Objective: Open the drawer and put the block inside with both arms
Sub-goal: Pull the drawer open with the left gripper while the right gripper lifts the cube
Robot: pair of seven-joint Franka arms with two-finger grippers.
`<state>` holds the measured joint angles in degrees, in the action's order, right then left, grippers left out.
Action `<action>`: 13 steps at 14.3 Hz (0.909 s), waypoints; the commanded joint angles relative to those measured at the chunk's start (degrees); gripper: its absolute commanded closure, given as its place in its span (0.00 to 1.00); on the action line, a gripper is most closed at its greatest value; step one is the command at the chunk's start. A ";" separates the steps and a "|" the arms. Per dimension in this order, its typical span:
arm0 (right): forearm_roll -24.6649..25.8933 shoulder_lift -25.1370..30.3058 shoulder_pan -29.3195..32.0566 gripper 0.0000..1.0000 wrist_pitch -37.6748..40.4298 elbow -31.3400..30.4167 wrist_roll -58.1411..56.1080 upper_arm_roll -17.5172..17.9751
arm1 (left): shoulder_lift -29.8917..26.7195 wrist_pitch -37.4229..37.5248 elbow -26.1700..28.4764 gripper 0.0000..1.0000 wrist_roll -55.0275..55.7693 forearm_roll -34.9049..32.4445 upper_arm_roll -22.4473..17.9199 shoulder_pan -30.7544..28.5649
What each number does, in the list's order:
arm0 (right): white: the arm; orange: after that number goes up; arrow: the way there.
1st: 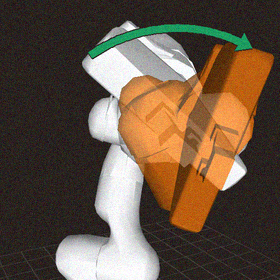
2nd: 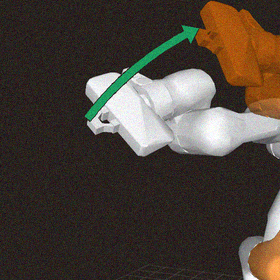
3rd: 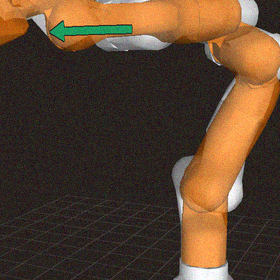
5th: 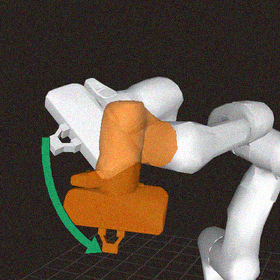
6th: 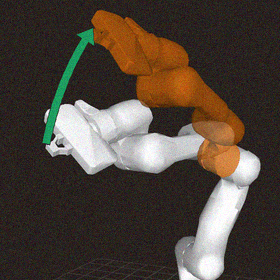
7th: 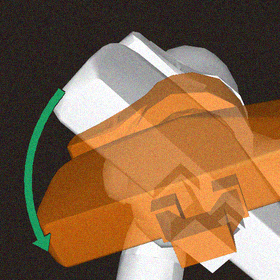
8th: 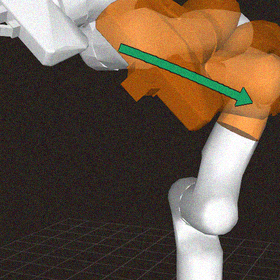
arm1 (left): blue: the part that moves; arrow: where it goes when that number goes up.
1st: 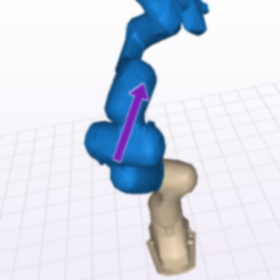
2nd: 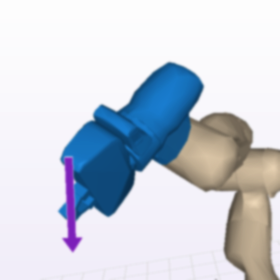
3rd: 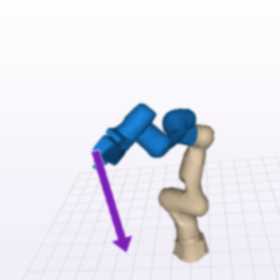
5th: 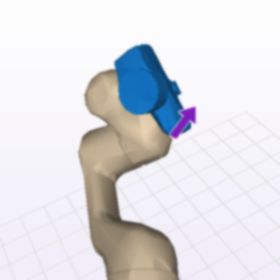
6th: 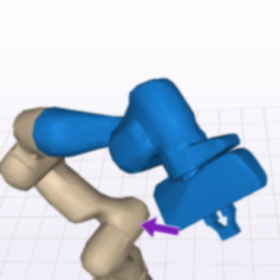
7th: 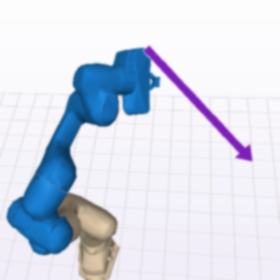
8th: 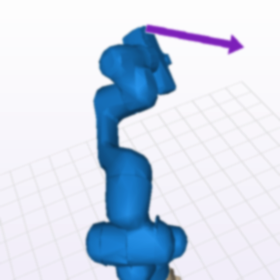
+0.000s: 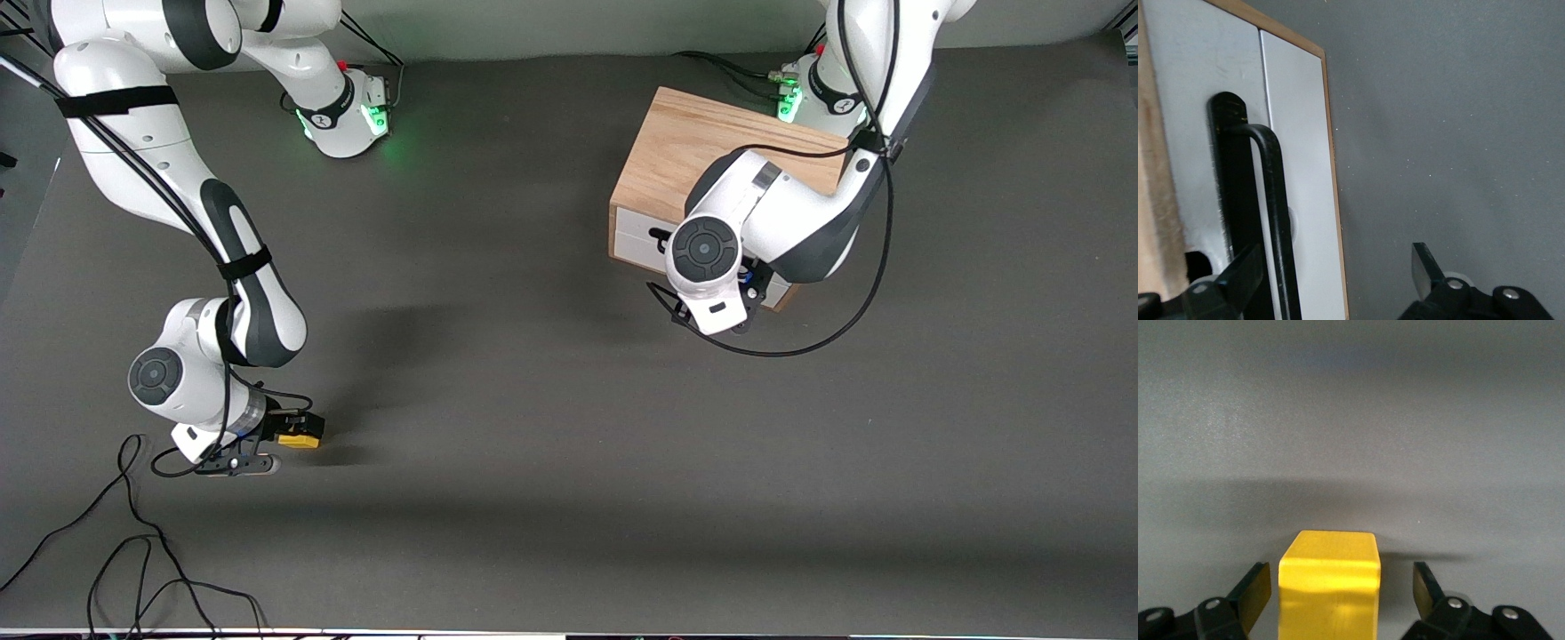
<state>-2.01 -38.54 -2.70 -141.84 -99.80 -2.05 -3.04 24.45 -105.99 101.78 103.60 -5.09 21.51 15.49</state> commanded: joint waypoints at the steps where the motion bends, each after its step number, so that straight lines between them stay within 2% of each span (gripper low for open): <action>1: -0.28 -0.48 -0.20 0.19 -1.16 0.31 1.17 -0.13 | -0.90 -1.76 2.20 0.00 1.43 -0.71 -0.24 0.50; 2: -0.28 -0.48 -0.20 0.24 -1.16 0.39 1.17 -0.13 | -0.64 -2.03 2.37 0.00 1.43 -0.71 -0.24 0.51; 4: -0.28 -0.48 -0.20 0.45 -1.16 0.39 1.08 -0.04 | -0.20 -2.29 2.37 0.00 1.43 -0.71 -0.24 0.51; 6: -0.28 -0.48 -0.20 0.58 -0.98 1.09 1.08 -0.04 | 0.59 -2.38 2.28 0.00 1.43 -1.15 -0.24 0.59; 10: -0.37 -0.13 -0.20 0.69 -0.45 2.85 1.35 -0.04 | 1.30 -3.08 1.32 0.00 1.17 -2.02 -0.24 0.24; 13: -0.37 0.48 -0.29 0.69 1.64 5.31 1.35 -0.04 | 2.08 -3.17 -0.78 0.00 0.82 -2.03 -0.32 0.33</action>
<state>-2.04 -38.60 -2.70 -142.16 -96.56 -1.99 -3.04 25.67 -108.82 103.25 103.60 -5.93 21.33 15.46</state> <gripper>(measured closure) 0.449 0.000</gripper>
